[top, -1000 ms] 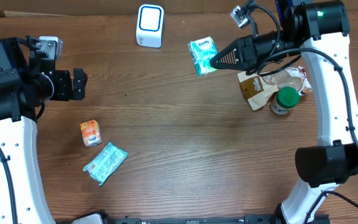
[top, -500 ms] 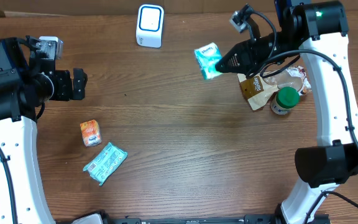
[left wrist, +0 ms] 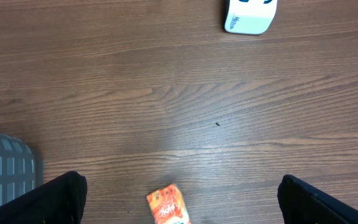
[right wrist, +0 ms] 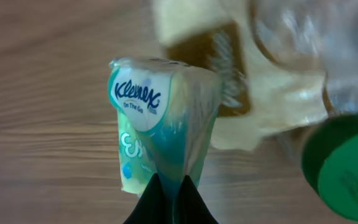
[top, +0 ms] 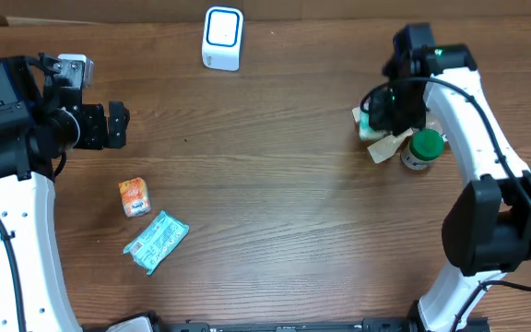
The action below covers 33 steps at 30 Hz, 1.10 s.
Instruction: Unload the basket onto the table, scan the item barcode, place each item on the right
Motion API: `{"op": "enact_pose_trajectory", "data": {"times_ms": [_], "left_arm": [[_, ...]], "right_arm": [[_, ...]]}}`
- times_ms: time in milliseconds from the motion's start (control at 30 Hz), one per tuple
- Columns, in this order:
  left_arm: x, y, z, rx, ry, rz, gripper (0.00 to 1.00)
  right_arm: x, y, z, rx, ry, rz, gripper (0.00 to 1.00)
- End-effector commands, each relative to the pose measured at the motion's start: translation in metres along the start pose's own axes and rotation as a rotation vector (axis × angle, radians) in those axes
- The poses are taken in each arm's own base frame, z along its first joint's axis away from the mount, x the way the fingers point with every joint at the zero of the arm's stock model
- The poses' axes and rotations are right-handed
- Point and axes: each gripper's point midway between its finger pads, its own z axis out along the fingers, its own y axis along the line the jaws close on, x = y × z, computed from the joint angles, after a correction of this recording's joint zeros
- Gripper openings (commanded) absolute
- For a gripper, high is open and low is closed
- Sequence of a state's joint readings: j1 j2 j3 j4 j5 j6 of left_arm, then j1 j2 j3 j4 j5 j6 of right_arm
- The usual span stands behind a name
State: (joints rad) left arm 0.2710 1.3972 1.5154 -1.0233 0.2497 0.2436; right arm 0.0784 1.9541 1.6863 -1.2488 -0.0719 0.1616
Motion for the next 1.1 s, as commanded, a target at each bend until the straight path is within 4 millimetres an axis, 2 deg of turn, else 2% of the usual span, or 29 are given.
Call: {"op": "enact_pose_trajectory", "data": {"times_ms": [0,133,167,233,333,467,500,533,600,667,733,867,900,933,1000,1067], "left_arm": [[-0.002,0.003,-0.001,-0.009,-0.006,0.019,1.00],[-0.002,0.003,-0.001,-0.009,-0.006,0.019,1.00],[-0.002,0.003,-0.001,-0.009,-0.006,0.019,1.00],[-0.002,0.003,-0.001,-0.009,-0.006,0.019,1.00],[-0.002,0.003,-0.001,-0.009,-0.006,0.019,1.00],[-0.002,0.003,-0.001,-0.009,-0.006,0.019,1.00],[-0.002,0.003,-0.001,-0.009,-0.006,0.019,1.00],[-0.002,0.003,-0.001,-0.009,-0.006,0.019,0.99],[-0.002,0.003,-0.001,-0.009,-0.006,0.019,1.00],[-0.002,0.003,-0.001,-0.009,-0.006,0.019,1.00],[-0.002,0.003,-0.001,-0.009,-0.006,0.019,1.00],[-0.002,0.003,-0.001,-0.009,-0.006,0.019,1.00],[-0.002,0.003,-0.001,-0.009,-0.006,0.019,1.00],[-0.002,0.003,-0.001,-0.009,-0.006,0.019,1.00],[-0.002,0.003,-0.001,-0.009,-0.006,0.019,1.00],[-0.002,0.003,-0.001,-0.009,-0.006,0.019,1.00]], "right_arm": [[0.016,-0.032,0.016,0.094,0.040,0.098,0.04],[0.024,-0.045,0.020,0.113,0.075,0.124,0.06],[0.026,-0.047,0.019,0.114,0.081,0.129,0.19],[0.027,-0.049,0.018,0.116,0.090,0.121,0.63],[0.024,-0.046,0.012,0.109,0.083,0.100,0.64],[0.014,-0.019,-0.014,0.018,0.063,0.044,0.64],[0.009,-0.001,-0.030,-0.037,0.042,0.018,0.63],[0.006,0.011,-0.038,-0.070,0.026,-0.002,0.63],[0.000,0.047,-0.057,-0.161,-0.015,-0.061,0.64],[0.002,0.084,-0.065,-0.255,-0.033,-0.125,0.64],[0.013,0.130,-0.065,-0.366,-0.027,-0.213,0.63],[0.050,0.200,-0.045,-0.478,0.034,-0.335,0.63],[0.070,0.228,-0.030,-0.511,0.062,-0.405,0.63],[0.076,0.236,-0.025,-0.518,0.071,-0.425,0.63],[0.109,0.273,0.003,-0.530,0.114,-0.512,0.63],[0.130,0.296,0.022,-0.538,0.133,-0.578,0.63]]}}
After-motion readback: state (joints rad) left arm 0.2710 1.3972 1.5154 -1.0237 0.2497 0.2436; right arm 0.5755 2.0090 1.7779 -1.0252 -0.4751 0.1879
